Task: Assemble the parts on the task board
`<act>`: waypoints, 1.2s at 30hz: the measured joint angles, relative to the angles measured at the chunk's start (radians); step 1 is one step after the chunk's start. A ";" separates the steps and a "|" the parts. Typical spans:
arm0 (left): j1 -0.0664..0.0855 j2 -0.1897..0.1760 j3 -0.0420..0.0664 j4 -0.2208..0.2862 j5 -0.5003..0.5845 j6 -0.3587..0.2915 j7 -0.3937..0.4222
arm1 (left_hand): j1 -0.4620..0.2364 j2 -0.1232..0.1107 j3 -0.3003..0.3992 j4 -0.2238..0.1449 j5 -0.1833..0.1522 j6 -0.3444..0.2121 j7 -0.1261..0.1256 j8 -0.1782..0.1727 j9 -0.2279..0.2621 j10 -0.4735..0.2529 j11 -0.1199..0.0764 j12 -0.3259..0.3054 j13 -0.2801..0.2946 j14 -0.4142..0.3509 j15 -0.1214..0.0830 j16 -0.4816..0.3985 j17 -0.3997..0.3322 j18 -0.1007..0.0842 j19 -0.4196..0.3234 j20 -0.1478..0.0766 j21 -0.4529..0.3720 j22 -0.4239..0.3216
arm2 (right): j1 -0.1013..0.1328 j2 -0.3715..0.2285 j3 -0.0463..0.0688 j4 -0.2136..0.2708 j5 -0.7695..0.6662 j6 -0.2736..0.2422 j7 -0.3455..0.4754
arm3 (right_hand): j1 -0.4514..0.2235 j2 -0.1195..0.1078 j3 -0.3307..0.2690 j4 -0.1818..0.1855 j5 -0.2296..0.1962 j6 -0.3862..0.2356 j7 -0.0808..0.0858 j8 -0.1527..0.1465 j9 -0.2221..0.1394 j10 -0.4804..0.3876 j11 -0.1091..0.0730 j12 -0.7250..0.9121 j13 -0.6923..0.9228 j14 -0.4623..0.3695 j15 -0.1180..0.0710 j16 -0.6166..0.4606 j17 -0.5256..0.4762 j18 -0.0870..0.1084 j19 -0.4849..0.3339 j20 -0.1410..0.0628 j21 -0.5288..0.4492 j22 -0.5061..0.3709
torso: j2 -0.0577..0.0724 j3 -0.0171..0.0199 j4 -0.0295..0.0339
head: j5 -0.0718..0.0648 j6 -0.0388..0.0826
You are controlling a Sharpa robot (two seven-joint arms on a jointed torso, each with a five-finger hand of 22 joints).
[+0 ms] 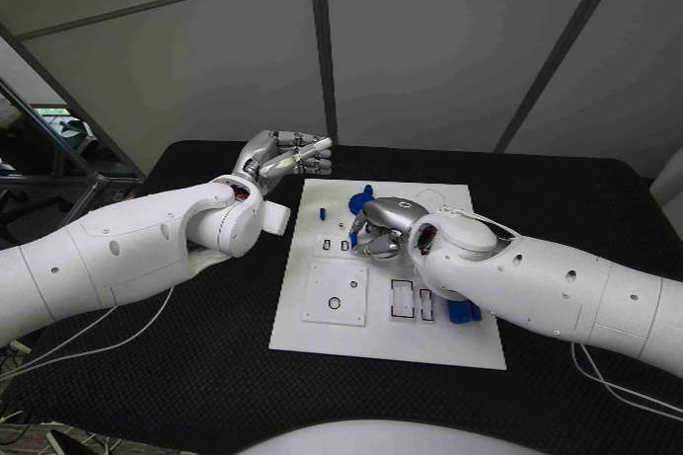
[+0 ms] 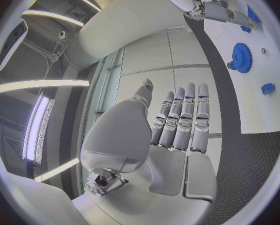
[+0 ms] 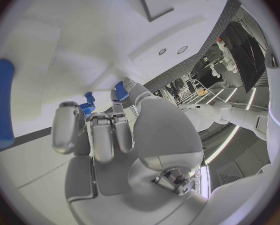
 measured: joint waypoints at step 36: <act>0.000 0.001 0.000 -0.003 0.000 0.000 -0.001 | 0.000 0.000 -0.003 -0.003 0.000 0.000 0.000 0.000 -0.001 0.000 0.000 -0.004 0.000 -0.003 0.004 0.000 0.001 0.000 0.000 0.000 0.000 -0.001 | -0.001 -0.002 -0.001 0.000 0.003 0.005 -0.002 | -0.008 -0.018 -0.009 0.009 -0.021 -0.111 0.021 -0.037 -0.013 0.001 0.016 -0.034 0.000 0.000 0.014 -0.006 0.001 0.000 -0.027 0.013 -0.032 -0.054 | 0.000 0.0001 0.0001 | -0.006 -0.005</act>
